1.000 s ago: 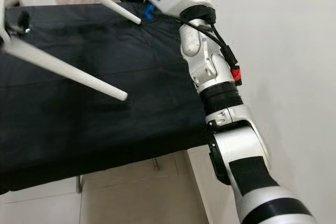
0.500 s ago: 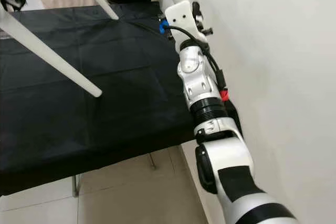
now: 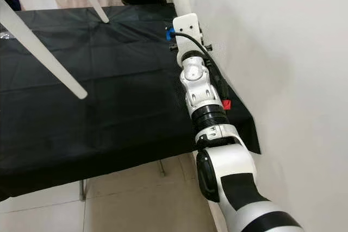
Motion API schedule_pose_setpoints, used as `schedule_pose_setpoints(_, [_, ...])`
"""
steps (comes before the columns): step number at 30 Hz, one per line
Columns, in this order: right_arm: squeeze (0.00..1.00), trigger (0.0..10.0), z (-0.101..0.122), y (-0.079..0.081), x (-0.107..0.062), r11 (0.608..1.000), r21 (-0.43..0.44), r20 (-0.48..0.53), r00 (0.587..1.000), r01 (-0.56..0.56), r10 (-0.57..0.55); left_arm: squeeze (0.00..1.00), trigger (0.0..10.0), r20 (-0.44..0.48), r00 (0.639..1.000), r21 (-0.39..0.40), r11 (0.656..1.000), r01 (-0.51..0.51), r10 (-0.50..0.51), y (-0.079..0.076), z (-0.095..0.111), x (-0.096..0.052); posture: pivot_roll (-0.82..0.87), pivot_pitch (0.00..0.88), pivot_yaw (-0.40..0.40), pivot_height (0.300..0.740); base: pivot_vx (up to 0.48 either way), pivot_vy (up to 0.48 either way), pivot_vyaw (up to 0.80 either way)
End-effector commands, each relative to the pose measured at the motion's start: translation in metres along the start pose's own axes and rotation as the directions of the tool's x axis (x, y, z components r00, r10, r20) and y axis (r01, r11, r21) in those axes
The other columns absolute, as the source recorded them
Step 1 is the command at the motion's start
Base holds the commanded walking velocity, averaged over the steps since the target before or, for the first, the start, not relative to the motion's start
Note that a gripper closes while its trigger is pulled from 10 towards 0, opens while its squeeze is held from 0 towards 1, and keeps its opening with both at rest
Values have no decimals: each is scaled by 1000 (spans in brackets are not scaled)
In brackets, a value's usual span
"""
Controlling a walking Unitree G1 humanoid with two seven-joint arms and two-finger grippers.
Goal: Building children table
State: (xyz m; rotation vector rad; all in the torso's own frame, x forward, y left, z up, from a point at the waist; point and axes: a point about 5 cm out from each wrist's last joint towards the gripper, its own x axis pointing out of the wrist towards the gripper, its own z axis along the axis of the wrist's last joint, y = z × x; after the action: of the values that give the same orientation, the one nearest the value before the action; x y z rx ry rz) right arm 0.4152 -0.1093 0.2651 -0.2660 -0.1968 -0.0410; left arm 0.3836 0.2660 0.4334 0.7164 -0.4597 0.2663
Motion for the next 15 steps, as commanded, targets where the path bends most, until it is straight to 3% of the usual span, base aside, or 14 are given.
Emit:
schedule_pose_setpoints(1, [0,0,-34,-2,-7,999,52,-147,989,3,4,0,10000,74,992,-23,994,-104,106,32,25,3,115,87,-27,740,0,0,0])
schedule_pose_setpoints(6, [0,0,-45,3,-11,997,73,-184,983,-4,18,0,10000,88,993,-21,997,-77,79,22,28,4,121,95,-32,740,0,0,0])
schedule_pose_setpoints(8, [0,0,-49,4,-13,997,72,-191,981,-8,22,0,10000,81,995,-39,998,-48,51,13,25,5,120,102,-29,740,0,0,0])
schedule_pose_setpoints(10, [0,0,-52,7,-14,997,79,-193,981,-15,30,0,10000,56,998,-72,997,13,-9,-8,16,4,112,109,-25,740,0,0,0])
schedule_pose_setpoints(11, [0,0,-52,7,-14,997,79,-193,981,-15,30,0,10000,56,998,-72,997,13,-9,-8,16,4,112,109,-25,740,0,0,0])
schedule_pose_setpoints(12, [0,0,-52,10,-15,992,122,-190,981,-22,46,0,10000,43,998,-95,994,50,-46,-23,8,2,107,117,-26,740,0,0,0])
schedule_pose_setpoints(13, [0,0,-52,10,-15,992,122,-190,981,-22,46,0,10000,43,998,-95,994,50,-46,-23,8,2,107,117,-26,740,0,0,0])
schedule_pose_setpoints(15, [0,0,-50,14,-16,981,194,-175,983,-27,62,0,10000,31,989,-150,977,148,-145,-66,-7,-6,104,135,-28,740,0,0,0])
